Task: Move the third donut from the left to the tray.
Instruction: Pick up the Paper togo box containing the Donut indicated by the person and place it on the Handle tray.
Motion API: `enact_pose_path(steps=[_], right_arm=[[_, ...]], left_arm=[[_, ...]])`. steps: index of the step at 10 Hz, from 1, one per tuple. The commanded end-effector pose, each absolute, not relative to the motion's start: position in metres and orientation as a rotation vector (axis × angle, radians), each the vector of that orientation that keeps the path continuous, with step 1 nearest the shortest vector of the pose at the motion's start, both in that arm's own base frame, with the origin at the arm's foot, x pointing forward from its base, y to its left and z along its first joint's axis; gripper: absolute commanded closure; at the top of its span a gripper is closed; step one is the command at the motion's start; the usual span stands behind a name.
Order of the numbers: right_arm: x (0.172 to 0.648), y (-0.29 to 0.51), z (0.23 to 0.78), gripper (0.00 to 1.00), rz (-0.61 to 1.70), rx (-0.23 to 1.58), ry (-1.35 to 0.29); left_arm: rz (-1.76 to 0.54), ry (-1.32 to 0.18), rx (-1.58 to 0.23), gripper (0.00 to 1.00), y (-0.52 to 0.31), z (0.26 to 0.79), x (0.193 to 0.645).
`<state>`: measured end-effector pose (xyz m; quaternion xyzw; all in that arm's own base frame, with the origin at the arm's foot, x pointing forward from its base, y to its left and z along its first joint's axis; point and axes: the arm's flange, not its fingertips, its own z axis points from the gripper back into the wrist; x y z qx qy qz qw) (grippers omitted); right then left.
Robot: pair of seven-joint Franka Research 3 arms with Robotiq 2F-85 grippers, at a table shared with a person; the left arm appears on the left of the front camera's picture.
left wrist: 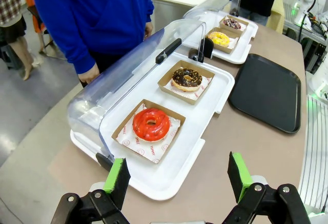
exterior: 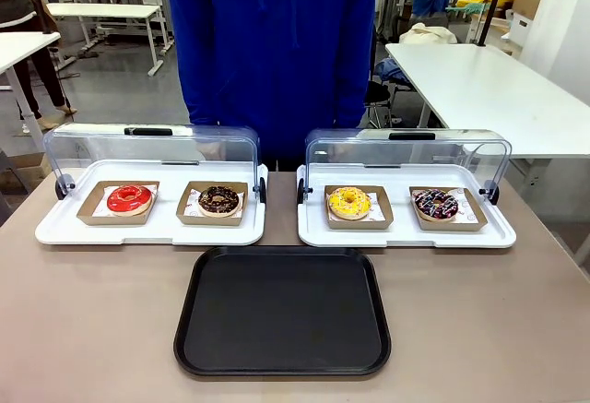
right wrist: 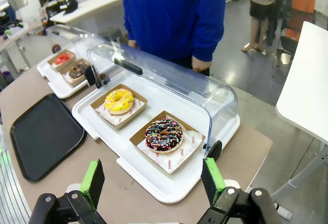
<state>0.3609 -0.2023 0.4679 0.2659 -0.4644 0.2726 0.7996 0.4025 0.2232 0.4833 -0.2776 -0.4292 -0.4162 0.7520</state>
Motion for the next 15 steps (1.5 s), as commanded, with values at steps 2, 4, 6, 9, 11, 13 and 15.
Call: enact_pose_path(steps=[2,4,6,9,11,13,15], right_arm=[[0.3649,-0.2035,0.4682,0.0,0.601,0.57,-1.032],[0.3649,-0.2035,0.4682,0.0,0.601,0.57,-1.032],[0.3649,-0.2035,0.4682,0.0,0.601,0.57,-1.032],[0.3649,-0.2035,0.4682,0.0,0.601,0.57,-1.032],[0.3649,-0.2035,0.4682,0.0,0.601,0.57,-1.032],[0.3649,-0.2035,0.4682,0.0,0.601,0.57,-1.032],[0.3649,-0.2035,0.4682,0.0,0.601,0.57,-1.032]], left_arm=[[-0.909,-0.931,-0.614,0.0,0.2222,0.4857,0.4008],[-0.909,-0.931,-0.614,0.0,0.2222,0.4857,0.4008],[-0.909,-0.931,-0.614,0.0,0.2222,0.4857,0.4008],[-0.909,-0.931,-0.614,0.0,0.2222,0.4857,0.4008],[-0.909,-0.931,-0.614,0.0,0.2222,0.4857,0.4008],[-0.909,-0.931,-0.614,0.0,0.2222,0.4857,0.4008],[-0.909,-0.931,-0.614,0.0,0.2222,0.4857,0.4008]])
